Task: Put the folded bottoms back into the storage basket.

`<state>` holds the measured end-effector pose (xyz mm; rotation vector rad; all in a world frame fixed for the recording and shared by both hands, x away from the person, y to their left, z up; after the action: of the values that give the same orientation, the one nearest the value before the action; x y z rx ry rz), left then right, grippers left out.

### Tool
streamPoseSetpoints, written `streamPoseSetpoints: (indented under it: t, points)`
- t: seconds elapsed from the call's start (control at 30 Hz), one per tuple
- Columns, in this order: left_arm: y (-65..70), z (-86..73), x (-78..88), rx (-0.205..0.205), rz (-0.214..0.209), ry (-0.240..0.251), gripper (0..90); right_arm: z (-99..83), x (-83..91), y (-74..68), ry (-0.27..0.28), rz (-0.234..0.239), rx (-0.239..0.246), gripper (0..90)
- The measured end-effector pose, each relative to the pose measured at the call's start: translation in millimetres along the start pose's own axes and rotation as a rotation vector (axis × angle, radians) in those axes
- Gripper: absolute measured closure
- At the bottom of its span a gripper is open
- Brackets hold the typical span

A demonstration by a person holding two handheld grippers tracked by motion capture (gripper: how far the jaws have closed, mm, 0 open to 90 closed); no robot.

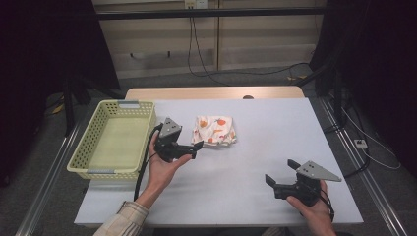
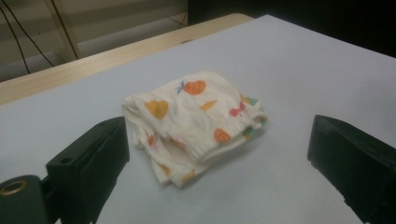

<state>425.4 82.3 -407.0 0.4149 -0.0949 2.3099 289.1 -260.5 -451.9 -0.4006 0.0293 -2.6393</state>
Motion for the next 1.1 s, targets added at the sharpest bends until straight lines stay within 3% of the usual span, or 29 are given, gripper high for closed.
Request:
streamPoseSetpoints:
  t: [0.3,0.4,0.43,0.63,0.7,0.9,1.1]
  points:
    - [-13.4,-1.2,-14.8,0.004,0.035,-0.03,6.0,-0.8,-0.3,-1.1,-0.01,0.009,0.003,2.6]
    - [-18.7,-2.9,-21.9,0.037,0.028,-0.04,6.1,-0.5,-0.1,-1.4,-0.008,0.01,0.003,2.6]
    - [-22.4,-2.8,-26.4,0.015,0.054,-0.057,6.4,-0.6,-0.4,-1.3,-0.009,0.008,0.004,2.7]
    - [-30.6,-0.4,-37.9,0.027,0.082,-0.059,6.8,-0.6,-0.3,-0.9,-0.008,0.009,0.003,2.6]
    - [-33.3,-0.7,-45.2,0.009,0.094,-0.08,6.6,-0.6,-0.3,-0.8,-0.009,0.009,0.003,2.7]
    - [-38.5,-5.4,-66.0,0.022,0.117,-0.115,7.2,-0.8,-0.5,-1.4,-0.013,0.012,0.003,2.7]
    - [-45.0,-6.2,-75.0,0.042,0.118,-0.14,7.3,-0.8,0.0,-1.3,-0.012,0.014,0.003,2.7]
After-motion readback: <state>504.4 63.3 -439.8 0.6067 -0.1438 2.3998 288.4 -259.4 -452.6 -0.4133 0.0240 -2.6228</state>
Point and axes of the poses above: each handheld gripper's, and its own axes: x roughly backward along the jaws, z roughly out of its top, y roughly to its right, the point moved 3 cm from there along -x, roughly forward along the jaws, and after that the axes turned 8 degrees about y, right-handed, at the moved point
